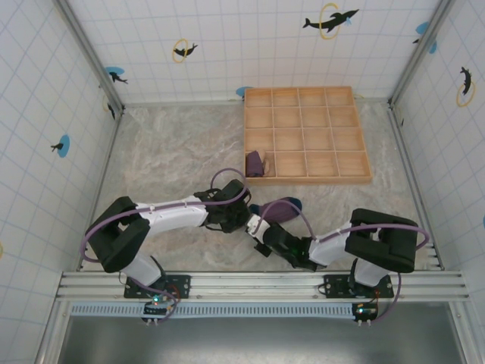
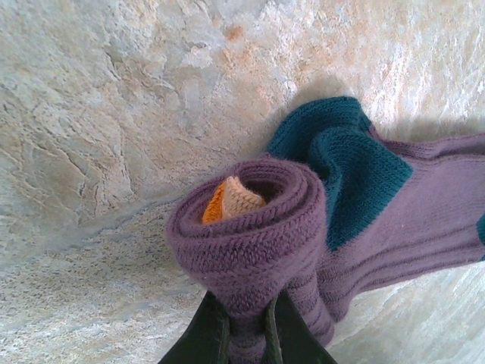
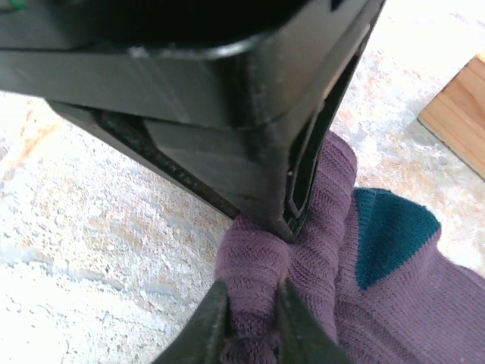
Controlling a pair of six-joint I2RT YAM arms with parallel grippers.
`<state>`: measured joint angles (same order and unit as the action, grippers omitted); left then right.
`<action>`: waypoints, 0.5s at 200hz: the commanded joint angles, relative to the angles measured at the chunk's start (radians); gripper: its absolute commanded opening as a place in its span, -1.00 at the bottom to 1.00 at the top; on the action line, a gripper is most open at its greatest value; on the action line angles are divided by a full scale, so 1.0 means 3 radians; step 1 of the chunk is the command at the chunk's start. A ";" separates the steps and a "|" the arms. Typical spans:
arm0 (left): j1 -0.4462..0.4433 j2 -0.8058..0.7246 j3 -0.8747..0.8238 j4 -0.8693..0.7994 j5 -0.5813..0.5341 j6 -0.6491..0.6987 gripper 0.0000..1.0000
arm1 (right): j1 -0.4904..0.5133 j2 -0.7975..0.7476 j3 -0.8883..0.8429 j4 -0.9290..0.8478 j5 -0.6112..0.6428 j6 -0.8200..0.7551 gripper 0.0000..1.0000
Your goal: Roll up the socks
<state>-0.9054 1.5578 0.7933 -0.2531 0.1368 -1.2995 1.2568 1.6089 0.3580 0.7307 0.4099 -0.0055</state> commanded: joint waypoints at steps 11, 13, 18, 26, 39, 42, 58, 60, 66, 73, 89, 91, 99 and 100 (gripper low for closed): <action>-0.0019 -0.0094 -0.0051 -0.0032 0.0120 0.0011 -0.77 | -0.0167 0.0074 -0.0028 -0.0442 -0.0215 0.0257 -0.88; -0.0015 -0.0097 -0.0052 -0.0031 0.0121 0.0013 -0.76 | -0.0172 0.0073 -0.0028 -0.0446 -0.0234 0.0265 -0.90; -0.0012 -0.0102 -0.0057 -0.0019 0.0128 0.0011 -0.73 | -0.0191 0.0068 -0.0027 -0.0459 -0.0282 0.0287 -0.94; -0.0014 -0.0105 -0.0065 -0.0005 0.0137 0.0016 -0.64 | -0.0240 0.0051 -0.0031 -0.0476 -0.0407 0.0328 -1.00; -0.0008 -0.0116 -0.0065 0.0002 0.0135 0.0031 -0.48 | -0.0327 0.0015 -0.0037 -0.0510 -0.0657 0.0401 -1.00; -0.0009 -0.0124 -0.0065 0.0005 0.0134 0.0036 -0.46 | -0.0348 0.0005 -0.0038 -0.0510 -0.0715 0.0417 -1.00; -0.0009 -0.0182 -0.0061 0.0024 0.0090 0.0049 -0.08 | -0.0483 -0.0072 -0.0061 -0.0512 -0.1055 0.0531 -1.00; -0.0009 -0.0192 -0.0060 0.0025 0.0085 0.0051 -0.04 | -0.0503 -0.0079 -0.0063 -0.0513 -0.1098 0.0549 -1.00; -0.0009 -0.0223 -0.0057 0.0031 0.0057 0.0055 0.09 | -0.0564 -0.0109 -0.0075 -0.0503 -0.1216 0.0621 -1.00; -0.0006 -0.0263 -0.0056 0.0043 0.0019 0.0064 0.22 | -0.0645 -0.0147 -0.0108 -0.0458 -0.1350 0.0714 -1.00; -0.0008 -0.0348 -0.0059 0.0055 -0.0083 0.0081 0.37 | -0.0839 -0.0208 -0.0185 -0.0301 -0.1663 0.0970 -1.00; -0.0009 -0.0359 -0.0061 0.0053 -0.0097 0.0085 0.39 | -0.0868 -0.0211 -0.0192 -0.0291 -0.1708 0.1007 -1.00; -0.0009 -0.0389 -0.0067 0.0056 -0.0135 0.0096 0.43 | -0.0955 -0.0214 -0.0208 -0.0230 -0.1860 0.1151 -1.00; -0.0009 -0.0393 -0.0067 0.0056 -0.0142 0.0100 0.43 | -0.0972 -0.0214 -0.0210 -0.0221 -0.1869 0.1175 -1.00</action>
<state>-0.9043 1.4914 0.7773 -0.2443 0.1314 -1.2819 1.0325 1.5513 0.3431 0.7094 0.0334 0.1936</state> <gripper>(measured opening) 0.694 0.125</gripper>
